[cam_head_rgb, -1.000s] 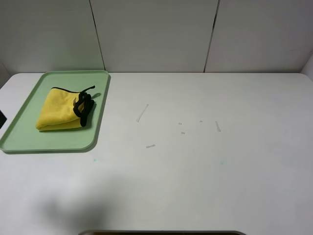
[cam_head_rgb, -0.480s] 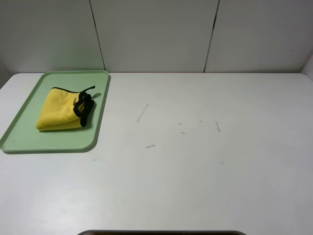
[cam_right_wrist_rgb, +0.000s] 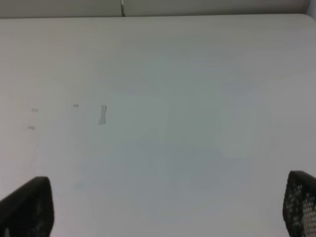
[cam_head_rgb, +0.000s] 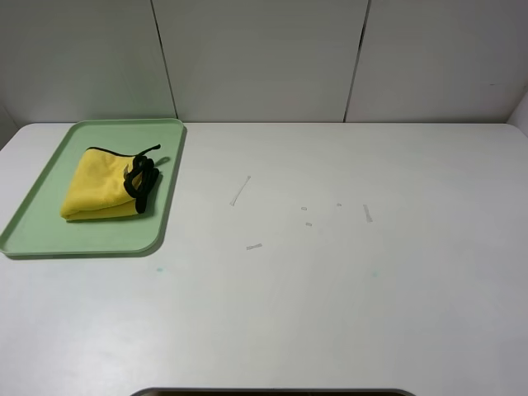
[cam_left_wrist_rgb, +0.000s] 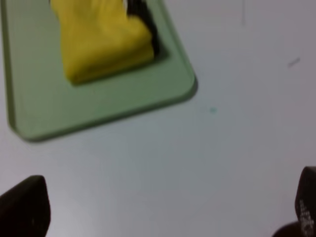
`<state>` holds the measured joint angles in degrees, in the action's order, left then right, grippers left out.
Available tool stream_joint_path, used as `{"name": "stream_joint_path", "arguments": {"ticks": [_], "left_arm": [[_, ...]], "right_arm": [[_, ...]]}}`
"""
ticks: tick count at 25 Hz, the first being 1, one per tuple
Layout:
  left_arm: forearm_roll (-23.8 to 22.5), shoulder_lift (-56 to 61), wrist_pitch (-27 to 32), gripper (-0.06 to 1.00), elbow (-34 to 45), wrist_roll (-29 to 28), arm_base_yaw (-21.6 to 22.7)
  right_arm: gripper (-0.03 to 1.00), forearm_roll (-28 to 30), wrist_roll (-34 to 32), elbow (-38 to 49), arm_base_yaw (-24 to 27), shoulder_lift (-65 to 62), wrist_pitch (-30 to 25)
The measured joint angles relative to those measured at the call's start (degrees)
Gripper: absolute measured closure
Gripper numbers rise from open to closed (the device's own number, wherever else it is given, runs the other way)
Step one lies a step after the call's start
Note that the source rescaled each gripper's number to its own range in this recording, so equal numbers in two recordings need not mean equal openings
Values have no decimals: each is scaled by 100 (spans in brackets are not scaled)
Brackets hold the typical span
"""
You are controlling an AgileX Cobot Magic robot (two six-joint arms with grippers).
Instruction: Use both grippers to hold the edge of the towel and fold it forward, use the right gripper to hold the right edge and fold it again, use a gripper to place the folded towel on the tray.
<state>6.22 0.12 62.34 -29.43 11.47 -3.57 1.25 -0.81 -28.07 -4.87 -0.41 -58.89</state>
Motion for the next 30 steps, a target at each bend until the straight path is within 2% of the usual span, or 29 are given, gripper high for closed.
{"name": "stream_joint_path", "arguments": {"ticks": [30], "left_arm": [[36, 5, -147, -5, 98, 220, 0]], "right_arm": [[-3, -5, 0, 0, 0, 0, 0]]}}
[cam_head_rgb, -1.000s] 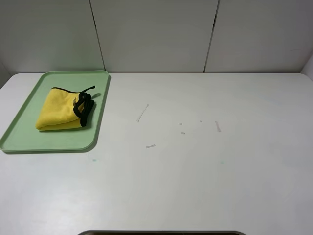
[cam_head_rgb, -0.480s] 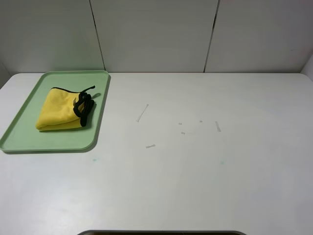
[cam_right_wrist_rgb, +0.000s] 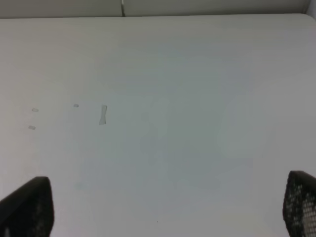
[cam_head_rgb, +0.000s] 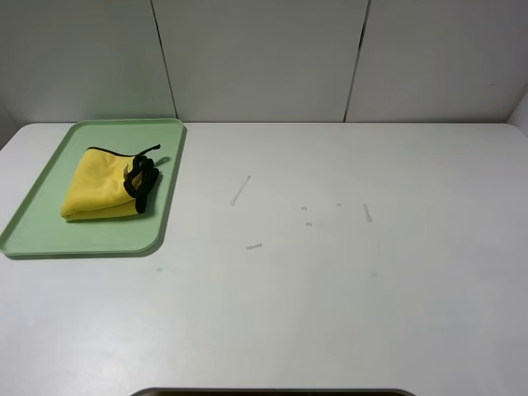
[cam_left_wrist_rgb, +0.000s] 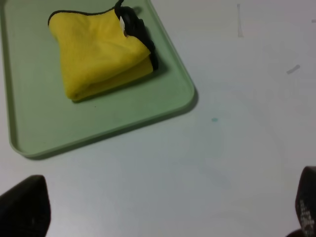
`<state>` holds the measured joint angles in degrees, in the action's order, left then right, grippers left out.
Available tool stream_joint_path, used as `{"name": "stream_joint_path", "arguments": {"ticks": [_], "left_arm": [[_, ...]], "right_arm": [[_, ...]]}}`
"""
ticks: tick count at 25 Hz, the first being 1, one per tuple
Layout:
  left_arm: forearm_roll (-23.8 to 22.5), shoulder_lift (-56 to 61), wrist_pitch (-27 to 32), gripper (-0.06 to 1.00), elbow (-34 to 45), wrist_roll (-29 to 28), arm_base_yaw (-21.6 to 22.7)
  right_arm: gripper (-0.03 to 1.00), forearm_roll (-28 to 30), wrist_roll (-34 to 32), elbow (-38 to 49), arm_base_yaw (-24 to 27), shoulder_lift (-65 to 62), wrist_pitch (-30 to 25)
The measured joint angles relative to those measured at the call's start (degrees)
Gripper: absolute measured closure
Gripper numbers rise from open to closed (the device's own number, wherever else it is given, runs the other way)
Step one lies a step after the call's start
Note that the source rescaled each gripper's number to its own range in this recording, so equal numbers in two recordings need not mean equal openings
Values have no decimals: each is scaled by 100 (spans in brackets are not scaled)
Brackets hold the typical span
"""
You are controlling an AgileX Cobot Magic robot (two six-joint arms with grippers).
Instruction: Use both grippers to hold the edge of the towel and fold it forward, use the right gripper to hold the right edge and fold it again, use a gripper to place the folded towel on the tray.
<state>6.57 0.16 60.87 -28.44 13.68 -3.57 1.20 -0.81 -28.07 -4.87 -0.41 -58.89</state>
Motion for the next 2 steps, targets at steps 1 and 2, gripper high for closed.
{"name": "stream_joint_path", "arguments": {"ticks": [1, 2], "left_arm": [[0, 0, 0, -5, 0, 0, 0], [0, 0, 0, -5, 0, 0, 0]], "right_arm": [[-3, 0, 0, 0, 0, 0, 0], [-3, 0, 0, 0, 0, 0, 0]]}}
